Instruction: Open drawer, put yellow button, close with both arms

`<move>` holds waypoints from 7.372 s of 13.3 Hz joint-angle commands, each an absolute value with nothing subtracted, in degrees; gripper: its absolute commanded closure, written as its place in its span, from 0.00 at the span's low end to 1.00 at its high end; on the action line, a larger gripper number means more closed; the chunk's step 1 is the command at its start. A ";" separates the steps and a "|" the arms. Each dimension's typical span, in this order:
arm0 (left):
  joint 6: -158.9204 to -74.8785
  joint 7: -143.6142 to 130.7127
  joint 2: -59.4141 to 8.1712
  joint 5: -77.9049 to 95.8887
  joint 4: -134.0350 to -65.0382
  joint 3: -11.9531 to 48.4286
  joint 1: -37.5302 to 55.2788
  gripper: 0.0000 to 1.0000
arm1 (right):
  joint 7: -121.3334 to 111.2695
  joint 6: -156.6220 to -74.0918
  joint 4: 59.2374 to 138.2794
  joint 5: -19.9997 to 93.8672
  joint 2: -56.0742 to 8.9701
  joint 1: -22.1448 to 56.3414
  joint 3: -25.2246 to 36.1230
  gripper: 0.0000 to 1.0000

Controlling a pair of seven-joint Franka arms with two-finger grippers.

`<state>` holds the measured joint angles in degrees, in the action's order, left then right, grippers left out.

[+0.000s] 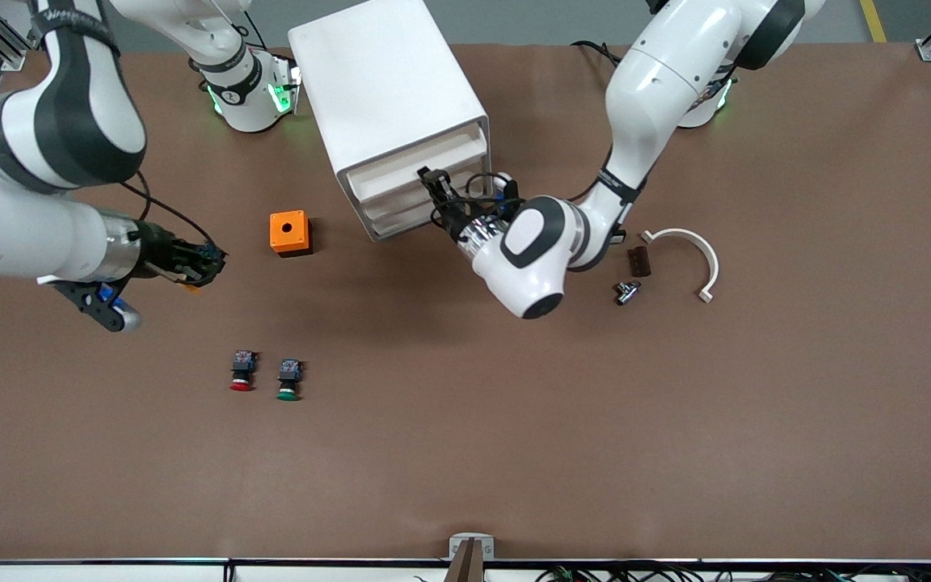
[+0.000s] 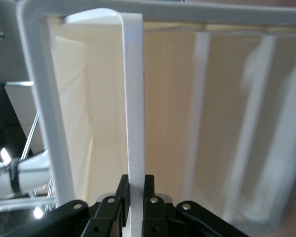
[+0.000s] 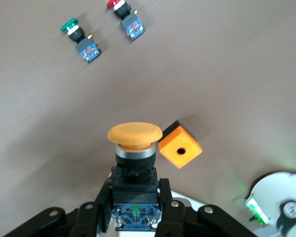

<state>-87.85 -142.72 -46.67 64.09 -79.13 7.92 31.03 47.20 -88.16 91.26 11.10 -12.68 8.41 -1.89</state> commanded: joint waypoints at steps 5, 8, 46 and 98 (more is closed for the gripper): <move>-87.19 -141.59 -46.49 64.86 -75.16 8.00 22.24 0.95 | 72.04 -90.87 92.28 14.06 -10.90 21.34 -1.49 0.98; -87.19 -140.72 -46.49 64.78 -75.06 7.91 22.24 0.69 | 81.88 -95.70 93.07 14.15 -11.34 27.49 -1.49 0.98; -96.33 -69.82 -38.32 9.85 -70.14 7.03 24.77 0.01 | 8.84 -96.50 86.22 8.18 -7.84 1.57 4.19 0.00; -98.79 -53.90 -27.69 -1.66 -71.10 0.88 25.41 0.01 | -0.43 -98.97 94.66 -1.49 3.25 -0.26 3.34 0.00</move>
